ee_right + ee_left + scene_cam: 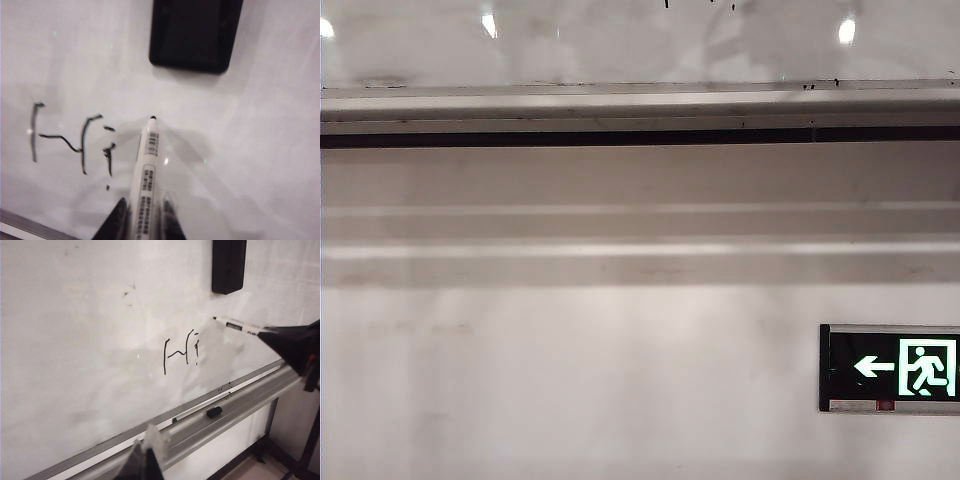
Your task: Take a marker from the whiteboard tray, write "Hi!" on the whiteboard, and then put the marker back vertically into the whiteboard tray.
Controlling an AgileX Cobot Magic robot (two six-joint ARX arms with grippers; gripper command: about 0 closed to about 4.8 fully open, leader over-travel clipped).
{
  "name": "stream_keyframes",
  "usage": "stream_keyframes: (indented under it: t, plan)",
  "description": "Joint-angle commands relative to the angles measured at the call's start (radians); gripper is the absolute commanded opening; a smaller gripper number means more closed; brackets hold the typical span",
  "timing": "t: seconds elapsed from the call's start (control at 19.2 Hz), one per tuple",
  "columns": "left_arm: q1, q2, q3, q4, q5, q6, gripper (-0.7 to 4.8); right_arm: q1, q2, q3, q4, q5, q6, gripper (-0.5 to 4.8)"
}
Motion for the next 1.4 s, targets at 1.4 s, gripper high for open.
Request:
stream_keyframes:
  t: [1.4]
  plan:
    - [0.001, -0.003, 0.005, 0.02, 0.005, 0.0, -0.06, 0.002, -0.006, -0.022, -0.213, -0.017, 0.05, -0.05]
